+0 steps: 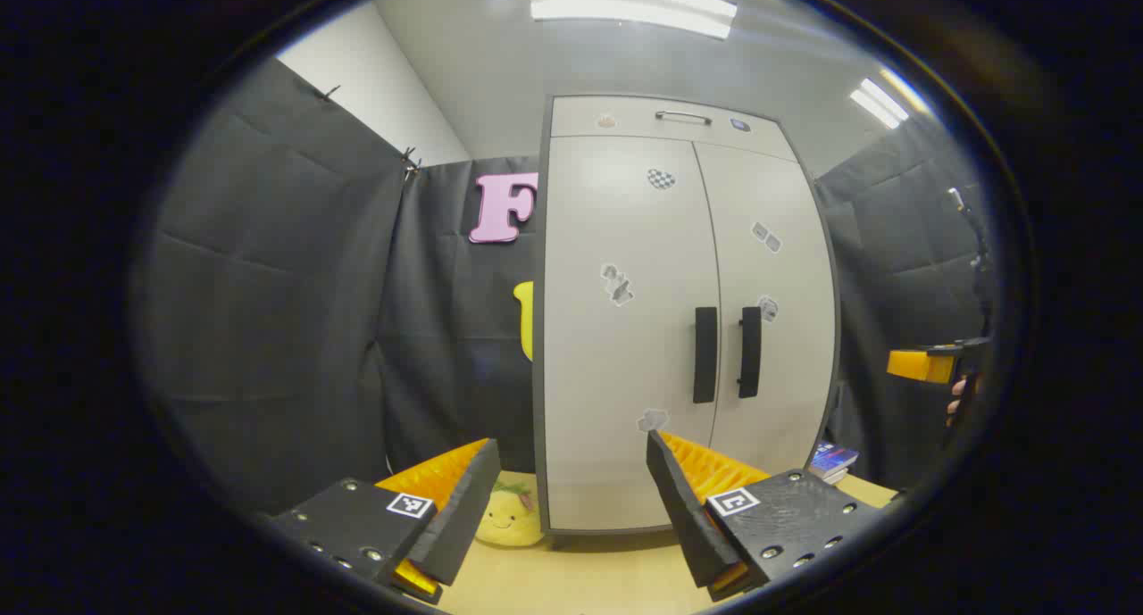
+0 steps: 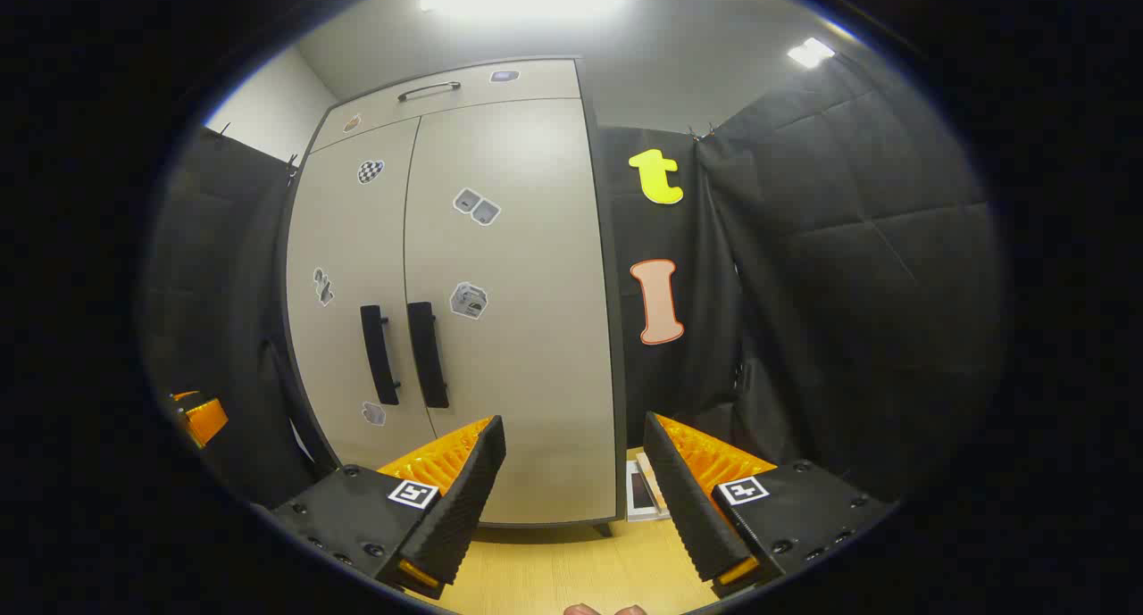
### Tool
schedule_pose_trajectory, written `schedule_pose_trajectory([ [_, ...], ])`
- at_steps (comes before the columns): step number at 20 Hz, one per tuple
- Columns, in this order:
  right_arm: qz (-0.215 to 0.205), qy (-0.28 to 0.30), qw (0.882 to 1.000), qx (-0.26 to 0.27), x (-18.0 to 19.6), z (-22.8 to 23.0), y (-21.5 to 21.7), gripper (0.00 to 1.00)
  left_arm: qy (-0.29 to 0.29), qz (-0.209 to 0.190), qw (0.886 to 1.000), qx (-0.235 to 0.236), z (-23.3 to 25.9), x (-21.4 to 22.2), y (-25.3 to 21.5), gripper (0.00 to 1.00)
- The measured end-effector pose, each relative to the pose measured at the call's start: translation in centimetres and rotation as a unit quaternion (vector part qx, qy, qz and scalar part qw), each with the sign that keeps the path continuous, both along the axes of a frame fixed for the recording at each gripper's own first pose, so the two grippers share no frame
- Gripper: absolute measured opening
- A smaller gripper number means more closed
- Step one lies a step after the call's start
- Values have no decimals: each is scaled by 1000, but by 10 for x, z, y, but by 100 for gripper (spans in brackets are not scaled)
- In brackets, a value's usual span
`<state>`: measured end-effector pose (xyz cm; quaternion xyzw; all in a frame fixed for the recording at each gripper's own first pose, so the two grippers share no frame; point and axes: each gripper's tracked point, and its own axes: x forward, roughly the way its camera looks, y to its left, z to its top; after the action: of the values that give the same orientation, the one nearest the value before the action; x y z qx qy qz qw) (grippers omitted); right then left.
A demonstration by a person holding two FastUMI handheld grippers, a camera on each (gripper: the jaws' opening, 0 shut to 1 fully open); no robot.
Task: Open the right door of the double-door shoe cabinet with the right hand, and open the left door with the left hand.
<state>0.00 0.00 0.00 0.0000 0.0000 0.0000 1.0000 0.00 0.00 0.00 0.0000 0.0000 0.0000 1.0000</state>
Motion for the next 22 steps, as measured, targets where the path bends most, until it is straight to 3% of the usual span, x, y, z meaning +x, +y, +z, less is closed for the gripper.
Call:
schedule_pose_trajectory([
  [10,2,2,1000,4,-7,-5,5,98,-23,5,1000,5,8,4,2,94],
  [22,35,1,999,-3,-5,6,28,98,8,7,1000,-19,-7,-5,-1,95],
])
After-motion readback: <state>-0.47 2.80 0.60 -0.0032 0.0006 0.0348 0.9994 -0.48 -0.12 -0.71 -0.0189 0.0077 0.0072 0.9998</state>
